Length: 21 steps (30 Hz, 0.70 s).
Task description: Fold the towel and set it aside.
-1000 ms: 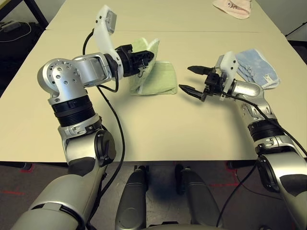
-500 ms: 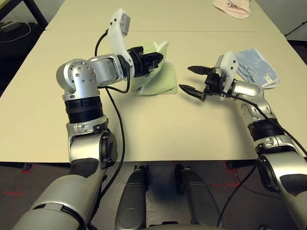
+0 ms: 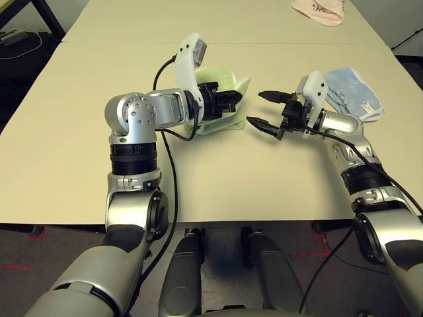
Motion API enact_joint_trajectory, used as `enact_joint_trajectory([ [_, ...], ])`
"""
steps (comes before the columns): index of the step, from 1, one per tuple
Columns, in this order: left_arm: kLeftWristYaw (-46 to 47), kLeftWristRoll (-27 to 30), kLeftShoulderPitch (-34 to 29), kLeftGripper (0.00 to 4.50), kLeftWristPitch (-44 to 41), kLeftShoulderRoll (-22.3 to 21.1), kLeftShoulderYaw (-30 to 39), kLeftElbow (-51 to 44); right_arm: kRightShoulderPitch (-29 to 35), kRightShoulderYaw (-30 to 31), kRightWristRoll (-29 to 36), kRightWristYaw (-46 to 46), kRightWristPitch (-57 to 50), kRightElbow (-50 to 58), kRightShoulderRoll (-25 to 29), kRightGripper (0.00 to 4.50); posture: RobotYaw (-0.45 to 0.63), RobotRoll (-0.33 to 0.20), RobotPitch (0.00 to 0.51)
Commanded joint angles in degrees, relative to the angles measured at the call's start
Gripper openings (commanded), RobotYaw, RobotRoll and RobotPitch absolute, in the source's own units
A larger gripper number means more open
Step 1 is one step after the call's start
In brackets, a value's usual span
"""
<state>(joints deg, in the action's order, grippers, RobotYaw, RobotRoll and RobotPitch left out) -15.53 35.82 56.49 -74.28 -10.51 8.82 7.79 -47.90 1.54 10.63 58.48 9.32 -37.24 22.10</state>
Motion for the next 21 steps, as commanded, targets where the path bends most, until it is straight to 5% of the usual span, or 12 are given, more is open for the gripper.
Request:
enact_joint_trajectory([
  [1,-1.76,-2.32,-2.18,0.04,1.98,-0.94,-3.95,0.84,0.55,-0.16,-0.1,0.18,0.35,-0.04,0.26,4.5,0.07,0.0,0.196],
  [9,-3.3,-6.11,-2.67,0.04,6.96,-1.13,-7.18,4.16,0.58,-0.21,-0.05,0.11,0.24,0.19,0.31,4.5,0.07,0.0,0.197],
  [13,-4.59,-6.72,-2.0,1.15,9.18,-0.66,-7.54,4.81,0.76,-0.16,-0.04,0.13,0.14,0.43,0.3,4.5,0.07,0.0,0.195],
  [21,-7.59,-7.01,-1.01,4.35,13.78,-1.29,-6.8,3.9,0.43,-0.16,-0.13,0.03,0.32,0.0,0.19,4.5,0.07,0.0,0.193],
])
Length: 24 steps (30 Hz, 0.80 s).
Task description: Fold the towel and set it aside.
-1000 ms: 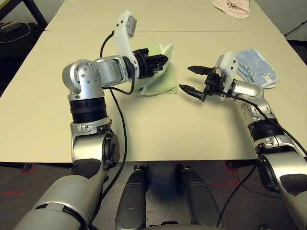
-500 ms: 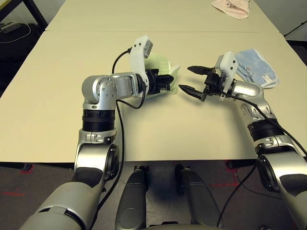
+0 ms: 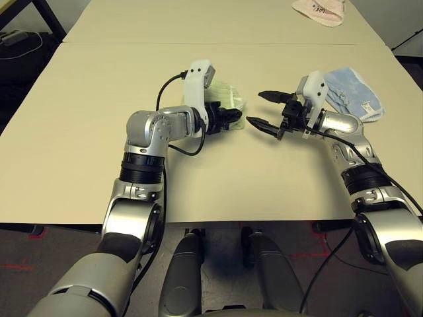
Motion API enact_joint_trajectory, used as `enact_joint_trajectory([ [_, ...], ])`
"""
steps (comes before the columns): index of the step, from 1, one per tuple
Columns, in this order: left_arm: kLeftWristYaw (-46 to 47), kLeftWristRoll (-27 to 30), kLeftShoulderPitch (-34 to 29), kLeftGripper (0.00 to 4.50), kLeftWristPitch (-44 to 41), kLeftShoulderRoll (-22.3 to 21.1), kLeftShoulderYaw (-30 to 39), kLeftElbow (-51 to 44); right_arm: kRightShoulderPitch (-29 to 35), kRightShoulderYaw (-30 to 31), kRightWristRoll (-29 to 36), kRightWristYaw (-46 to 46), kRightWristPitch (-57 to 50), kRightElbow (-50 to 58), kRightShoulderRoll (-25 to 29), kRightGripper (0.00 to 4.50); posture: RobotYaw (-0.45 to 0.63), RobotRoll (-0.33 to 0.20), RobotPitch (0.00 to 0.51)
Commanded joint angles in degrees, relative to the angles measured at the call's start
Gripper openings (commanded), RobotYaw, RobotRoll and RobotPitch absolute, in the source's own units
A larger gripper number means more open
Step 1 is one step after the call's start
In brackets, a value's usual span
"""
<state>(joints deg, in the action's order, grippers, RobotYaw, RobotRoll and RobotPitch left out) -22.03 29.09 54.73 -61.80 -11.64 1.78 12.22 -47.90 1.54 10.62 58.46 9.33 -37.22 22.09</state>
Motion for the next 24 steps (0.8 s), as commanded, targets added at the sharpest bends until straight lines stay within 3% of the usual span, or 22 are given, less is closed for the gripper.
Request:
enact_joint_trajectory([
  [1,-0.9,0.26,0.98,4.47,1.32,0.14,1.17,-0.65,0.37,-0.14,-0.13,0.04,0.34,-0.09,0.15,4.5,0.07,0.0,0.192],
  [8,0.78,4.34,3.42,4.47,-0.5,2.01,8.22,-2.83,-0.23,-0.12,-0.31,0.0,0.7,-0.9,-0.09,4.5,0.08,0.0,0.186],
  [11,0.09,5.94,4.08,4.47,-1.87,0.88,9.72,-4.5,-0.73,-0.28,-0.32,0.05,0.88,-1.47,-0.07,4.5,0.08,0.0,0.183],
  [16,-7.21,3.41,1.61,4.47,2.83,-7.41,5.09,-6.61,-2.19,-0.8,0.19,0.28,0.79,-2.85,-0.11,4.5,0.08,0.0,0.179],
  [20,-16.7,-1.86,-3.21,4.47,14.53,-15.72,-0.47,-6.55,-3.78,-1.79,1.75,0.69,-0.25,-4.18,-0.85,4.5,0.09,0.0,0.18],
  [24,-20.52,-2.32,-6.21,4.47,17.86,-18.86,-0.61,-6.91,-4.57,-2.82,3.5,1.51,-2.05,-5.03,-1.22,4.5,0.09,0.0,0.182],
])
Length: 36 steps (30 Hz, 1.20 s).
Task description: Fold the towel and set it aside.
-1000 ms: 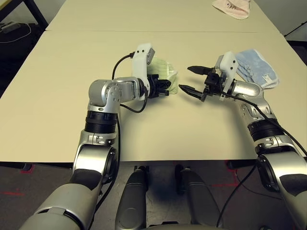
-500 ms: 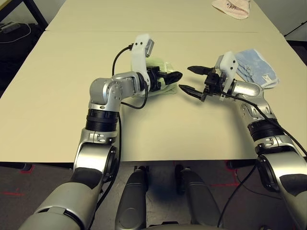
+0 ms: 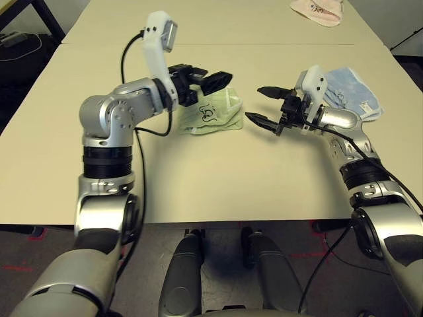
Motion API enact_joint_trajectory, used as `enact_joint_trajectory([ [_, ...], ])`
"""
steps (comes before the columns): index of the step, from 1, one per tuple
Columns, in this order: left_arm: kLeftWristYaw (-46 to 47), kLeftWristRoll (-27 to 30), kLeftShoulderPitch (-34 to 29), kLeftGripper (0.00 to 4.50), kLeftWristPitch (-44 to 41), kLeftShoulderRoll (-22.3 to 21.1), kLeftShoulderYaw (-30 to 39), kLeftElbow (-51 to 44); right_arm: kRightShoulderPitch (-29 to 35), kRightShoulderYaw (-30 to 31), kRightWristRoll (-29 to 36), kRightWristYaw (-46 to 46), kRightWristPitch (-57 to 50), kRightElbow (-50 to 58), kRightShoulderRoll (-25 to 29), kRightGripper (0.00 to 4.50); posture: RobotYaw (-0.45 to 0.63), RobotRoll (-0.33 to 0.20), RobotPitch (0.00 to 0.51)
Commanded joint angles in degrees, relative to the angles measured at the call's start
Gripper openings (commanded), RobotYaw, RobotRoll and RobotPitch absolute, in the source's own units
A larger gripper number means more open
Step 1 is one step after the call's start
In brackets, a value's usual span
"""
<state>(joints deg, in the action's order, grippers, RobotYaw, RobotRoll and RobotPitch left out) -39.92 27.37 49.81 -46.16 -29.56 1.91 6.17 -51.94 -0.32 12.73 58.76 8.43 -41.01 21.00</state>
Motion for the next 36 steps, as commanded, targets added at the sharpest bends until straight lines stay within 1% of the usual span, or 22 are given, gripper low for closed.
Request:
enact_joint_trajectory([
  [1,-3.09,-0.4,-1.77,4.47,2.43,-1.14,-0.52,-1.14,-0.48,-1.12,1.67,1.82,-1.5,-1.28,-0.11,4.5,0.09,0.0,0.183],
  [5,-6.59,-3.36,-4.96,4.47,7.94,-3.41,-2.67,-1.58,-0.34,-1.51,2.44,3.6,-2.63,-1.95,0.23,4.5,0.09,0.0,0.186],
  [9,-8.38,-3.68,-7.96,4.47,10.03,-3.67,-2.76,-2.09,-0.87,-1.51,2.12,4.51,-2.37,-3.36,0.96,4.5,0.09,0.0,0.187],
  [12,-7.8,-3.3,-8.48,4.47,9.65,-3.13,-2.12,-2.72,-0.85,-1.68,2.3,5.13,-2.46,-3.51,1.37,4.5,0.08,0.0,0.184],
  [13,-7.76,-3.43,-8.56,4.5,9.76,-3.17,-2.15,-2.83,-0.82,-1.68,2.36,5.38,-2.52,-3.52,1.52,4.11,0.08,0.0,0.184],
  [14,-8.02,-3.7,-8.78,4.5,10.19,-3.44,-2.27,-2.84,-0.75,-1.69,2.47,5.71,-2.63,-3.44,1.64,3.86,0.08,0.0,0.183],
  [18,-8.5,-3.8,-9.07,4.5,10.85,-3.95,-2.12,-2.68,-0.61,-1.78,2.57,6.25,-2.77,-3.33,1.79,2.44,0.08,0.0,0.182],
  [19,-8.55,-3.98,-9.14,4.5,11.13,-4.05,-2.23,-2.71,-0.52,-1.84,2.59,6.36,-2.74,-3.29,1.87,1.98,0.09,0.0,0.181],
  [20,-8.77,-4.31,-9.2,4.5,11.88,-4.12,-2.41,-2.55,-0.51,-1.89,2.63,6.5,-2.77,-3.36,1.95,1.67,0.09,0.0,0.184],
  [21,-9.21,-4.33,-9.35,4.5,12.55,-4.17,-2.39,-2.48,-0.48,-1.85,2.54,6.45,-2.67,-3.55,1.86,1.21,0.1,0.0,0.186],
  [24,-10.11,-4.23,-9.74,4.5,12.64,-4.66,-2.35,-2.57,-0.5,-1.59,2.35,6.23,-2.44,-3.83,1.38,0.04,0.1,0.0,0.188],
  [28,-8.42,-4.66,-9.78,4.5,10.97,-4.92,-1.93,-2.09,-0.95,-1.38,2.29,6.37,-2.28,-4.26,0.94,0.01,0.11,0.0,0.191],
  [31,-8.8,-4.69,-10.33,4.5,11.89,-5.12,-1.66,-1.74,-1.42,-1.44,2.25,6.44,-2.18,-4.61,0.95,0.01,0.1,0.0,0.192],
  [34,-9.65,-3.6,-10.61,3.87,11.76,-5.2,-0.67,-1.27,-1.46,-1.51,2.25,6.52,-2.1,-4.53,1.13,0.0,0.1,0.0,0.193],
  [36,-10.36,-3.52,-10.65,3.1,11.65,-5.49,-0.58,-1.03,-1.32,-1.55,2.27,6.51,-2.13,-4.28,1.3,0.0,0.09,0.0,0.193],
])
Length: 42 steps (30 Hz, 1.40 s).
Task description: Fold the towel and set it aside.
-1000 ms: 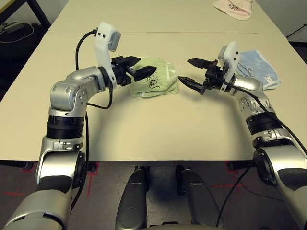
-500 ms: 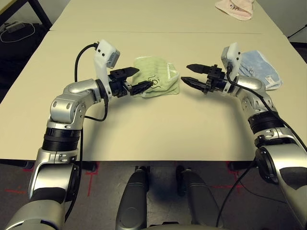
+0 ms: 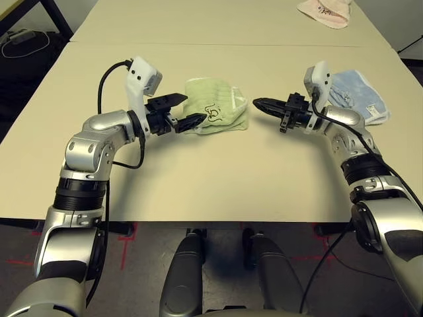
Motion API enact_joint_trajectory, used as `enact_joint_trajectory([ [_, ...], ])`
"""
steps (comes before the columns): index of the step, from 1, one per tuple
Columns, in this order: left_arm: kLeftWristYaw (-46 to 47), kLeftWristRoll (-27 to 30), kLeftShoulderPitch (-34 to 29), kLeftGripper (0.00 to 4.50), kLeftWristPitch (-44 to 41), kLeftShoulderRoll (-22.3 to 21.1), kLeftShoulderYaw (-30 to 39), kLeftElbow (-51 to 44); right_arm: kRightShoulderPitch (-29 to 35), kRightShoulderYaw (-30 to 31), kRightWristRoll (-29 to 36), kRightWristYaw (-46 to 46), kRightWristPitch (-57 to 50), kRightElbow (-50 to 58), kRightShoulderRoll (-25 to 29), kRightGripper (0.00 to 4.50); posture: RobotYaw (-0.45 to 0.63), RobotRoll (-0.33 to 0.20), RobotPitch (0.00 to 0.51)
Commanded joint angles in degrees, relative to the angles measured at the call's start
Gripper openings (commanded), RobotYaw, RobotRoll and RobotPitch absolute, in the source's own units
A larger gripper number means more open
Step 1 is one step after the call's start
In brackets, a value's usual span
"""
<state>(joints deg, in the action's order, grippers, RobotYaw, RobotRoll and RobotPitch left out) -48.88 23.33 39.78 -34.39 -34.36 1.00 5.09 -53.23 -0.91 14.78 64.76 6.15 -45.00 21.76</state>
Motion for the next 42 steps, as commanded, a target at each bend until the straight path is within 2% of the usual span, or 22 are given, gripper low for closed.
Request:
enact_joint_trajectory([
  [1,-1.74,0.55,-0.52,2.77,-0.18,-0.7,0.33,0.24,0.08,-0.99,0.24,0.49,0.11,-0.12,0.64,0.0,0.09,0.0,0.193],
  [7,-3.45,-0.33,0.86,0.33,1.94,-0.58,-0.09,2.31,0.32,-1.07,0.39,0.39,-0.19,0.64,0.92,0.0,0.08,0.0,0.195],
  [8,-3.42,-0.55,1.31,0.04,2.36,-0.49,-0.03,2.89,-0.01,-1.09,0.43,0.25,-0.31,0.57,0.81,0.0,0.08,0.0,0.195],
  [13,-2.76,-1.85,3.7,0.04,3.5,-0.13,-0.33,5.58,-4.0,-0.85,0.18,-1.13,-0.02,-1.78,-1.3,0.0,0.08,0.0,0.199],
  [24,-2.81,-4.61,9.0,0.04,5.11,3.93,-3.03,10.62,-12.23,4.62,-7.59,-1.45,3.28,-10.78,-6.96,0.0,0.11,0.0,0.201],
  [32,-4.0,-8.72,12.51,0.04,5.29,8.37,-8.04,17.81,-13.78,9.22,-14.02,-2.93,1.48,-13.65,-8.51,0.0,0.12,0.0,0.201],
  [36,-4.75,-11.65,12.96,0.04,4.11,8.57,-10.93,21.46,-14.22,11.16,-17.24,-4.08,-0.26,-14.93,-8.59,0.0,0.11,0.0,0.197],
  [42,-3.03,-14.61,14.15,0.04,4.21,8.11,-11.12,25.76,-14.24,12.15,-20.38,-6.83,-1.44,-17.17,-7.18,0.0,0.11,0.0,0.197],
])
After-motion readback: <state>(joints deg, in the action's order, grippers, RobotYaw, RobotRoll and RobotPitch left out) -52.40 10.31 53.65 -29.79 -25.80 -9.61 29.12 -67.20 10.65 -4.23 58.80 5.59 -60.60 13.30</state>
